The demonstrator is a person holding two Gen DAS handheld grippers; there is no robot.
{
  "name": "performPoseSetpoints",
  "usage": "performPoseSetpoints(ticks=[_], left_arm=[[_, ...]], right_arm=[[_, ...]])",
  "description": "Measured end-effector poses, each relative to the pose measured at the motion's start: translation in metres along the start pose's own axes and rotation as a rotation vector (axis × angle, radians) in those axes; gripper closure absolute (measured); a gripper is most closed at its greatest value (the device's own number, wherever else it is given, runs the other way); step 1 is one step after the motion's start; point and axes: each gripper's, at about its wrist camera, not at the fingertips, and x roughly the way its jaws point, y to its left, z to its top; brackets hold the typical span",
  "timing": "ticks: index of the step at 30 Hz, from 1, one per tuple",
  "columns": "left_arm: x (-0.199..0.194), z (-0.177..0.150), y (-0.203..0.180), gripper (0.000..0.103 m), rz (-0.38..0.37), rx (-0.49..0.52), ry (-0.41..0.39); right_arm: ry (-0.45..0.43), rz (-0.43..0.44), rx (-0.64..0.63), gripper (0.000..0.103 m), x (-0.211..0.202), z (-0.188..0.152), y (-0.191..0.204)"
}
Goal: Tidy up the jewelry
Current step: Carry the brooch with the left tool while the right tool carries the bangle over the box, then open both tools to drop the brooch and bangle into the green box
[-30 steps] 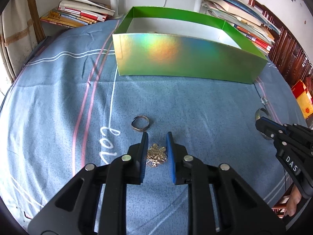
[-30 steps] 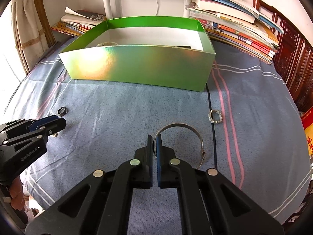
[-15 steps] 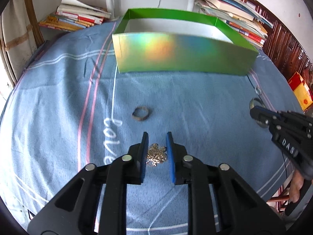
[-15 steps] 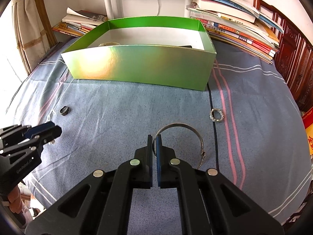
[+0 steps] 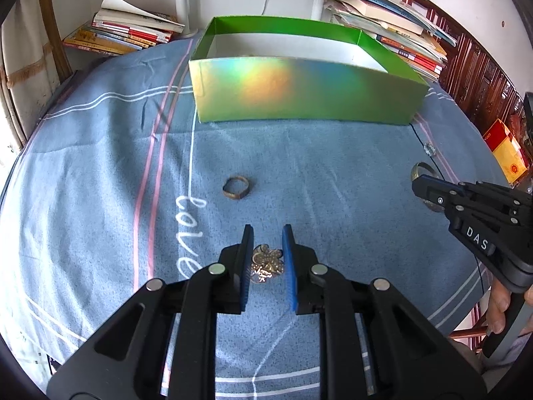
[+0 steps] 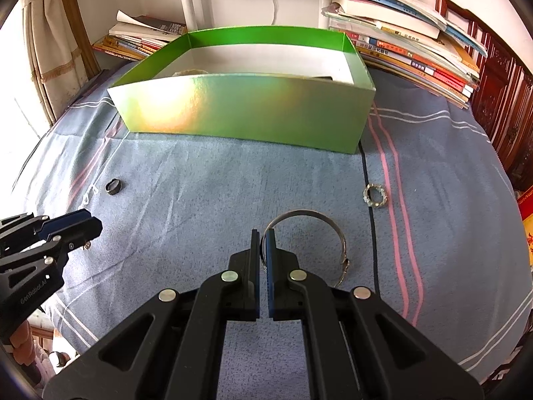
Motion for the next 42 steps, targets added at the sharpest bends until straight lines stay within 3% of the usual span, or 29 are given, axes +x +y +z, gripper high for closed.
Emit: performPoseSetpoints(ticks=[9, 17, 22, 27, 30, 32, 35, 39, 42], left_arm=[[-0.025, 0.035, 0.003, 0.085, -0.002, -0.009, -0.101], [-0.008, 0.023, -0.001, 0.085, -0.026, -0.019, -0.041], [-0.005, 0.033, 0.003, 0.085, -0.026, -0.024, -0.042], [-0.032, 0.088, 0.007, 0.085, 0.007, -0.014, -0.157], [-0.036, 0.131, 0.002, 0.085, 0.024, -0.016, -0.211], [-0.024, 0.157, -0.005, 0.085, 0.002, -0.008, -0.206], [0.012, 0.181, -0.017, 0.085, -0.04, 0.006, -0.139], [0.056, 0.189, -0.029, 0.085, -0.038, 0.02, -0.069], [0.077, 0.188, -0.03, 0.084, -0.061, 0.012, -0.024]], right_arm=[[-0.11, -0.005, -0.022, 0.099, -0.032, 0.027, 0.002], [-0.008, 0.024, -0.047, 0.099, -0.001, 0.015, 0.011], [-0.059, 0.025, -0.06, 0.099, -0.012, 0.034, 0.015], [-0.223, 0.007, -0.085, 0.099, -0.05, 0.088, 0.009], [-0.25, -0.01, -0.078, 0.099, -0.045, 0.119, -0.001], [-0.224, -0.017, -0.071, 0.099, -0.025, 0.137, -0.008], [-0.119, -0.002, -0.037, 0.099, 0.022, 0.149, -0.023], [-0.048, -0.012, -0.005, 0.099, 0.06, 0.146, -0.033], [-0.041, -0.006, 0.011, 0.096, 0.064, 0.143, -0.037]])
